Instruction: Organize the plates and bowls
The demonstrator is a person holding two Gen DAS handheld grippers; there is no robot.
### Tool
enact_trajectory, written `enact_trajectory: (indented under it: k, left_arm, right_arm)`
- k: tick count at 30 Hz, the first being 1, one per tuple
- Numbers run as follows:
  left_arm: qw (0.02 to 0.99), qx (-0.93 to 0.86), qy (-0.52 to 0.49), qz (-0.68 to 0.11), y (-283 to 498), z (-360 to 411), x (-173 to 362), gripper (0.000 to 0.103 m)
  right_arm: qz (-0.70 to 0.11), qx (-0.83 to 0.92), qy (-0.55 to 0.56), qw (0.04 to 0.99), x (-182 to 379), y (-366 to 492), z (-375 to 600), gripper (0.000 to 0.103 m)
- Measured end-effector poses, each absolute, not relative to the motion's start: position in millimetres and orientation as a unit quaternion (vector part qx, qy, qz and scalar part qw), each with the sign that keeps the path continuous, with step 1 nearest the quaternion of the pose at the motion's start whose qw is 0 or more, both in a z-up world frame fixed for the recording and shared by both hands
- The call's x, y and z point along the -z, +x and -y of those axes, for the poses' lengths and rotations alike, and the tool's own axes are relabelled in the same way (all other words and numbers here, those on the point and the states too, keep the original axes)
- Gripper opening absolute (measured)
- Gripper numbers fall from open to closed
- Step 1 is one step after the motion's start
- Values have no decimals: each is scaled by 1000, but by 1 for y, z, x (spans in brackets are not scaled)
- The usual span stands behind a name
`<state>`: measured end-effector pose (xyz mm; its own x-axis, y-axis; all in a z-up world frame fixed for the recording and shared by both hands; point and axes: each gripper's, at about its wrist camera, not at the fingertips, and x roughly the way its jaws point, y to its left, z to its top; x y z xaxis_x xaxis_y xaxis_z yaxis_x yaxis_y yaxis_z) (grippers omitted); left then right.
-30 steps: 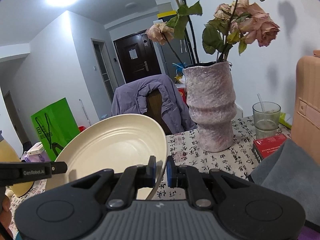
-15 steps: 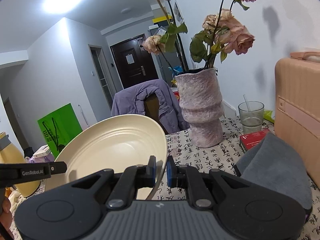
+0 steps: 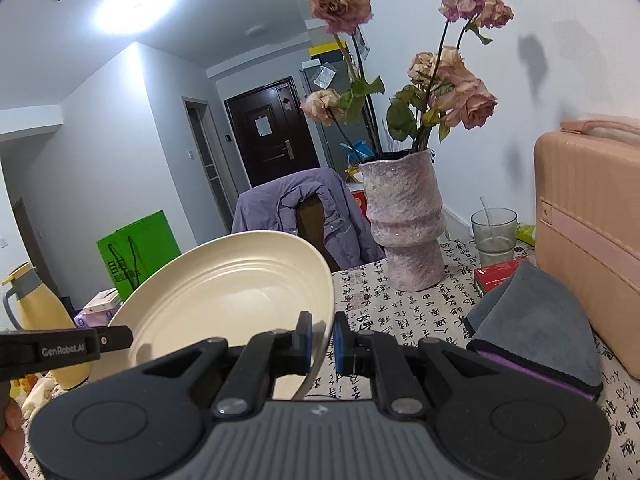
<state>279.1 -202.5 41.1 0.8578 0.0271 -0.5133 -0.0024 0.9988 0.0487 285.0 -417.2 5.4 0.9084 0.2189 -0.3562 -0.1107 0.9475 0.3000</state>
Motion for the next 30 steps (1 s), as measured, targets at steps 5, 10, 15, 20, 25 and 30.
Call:
enact_trajectory:
  k: [5, 10, 15, 20, 25, 30]
  left_arm:
    - [964, -5, 18, -265, 259, 194, -42, 17]
    - [965, -3, 13, -260, 241, 187, -45, 17]
    - [967, -4, 9, -256, 223, 178, -48, 17]
    - [968, -5, 2, -251, 209, 168, -51, 17]
    - [969, -6, 1, -247, 196, 160, -53, 17]
    - [970, -5, -1, -242, 185, 153, -54, 17]
  right_arm:
    - [-196, -84, 137, 967, -8, 266, 411, 11]
    - [-195, -85, 136, 968, -11, 249, 405, 11]
    - [-191, -85, 132, 969, -14, 231, 396, 11]
    - [-191, -89, 130, 969, -16, 218, 387, 11]
    - [-189, -91, 129, 969, -17, 206, 380, 11]
    - [-185, -92, 130, 970, -19, 196, 374, 11]
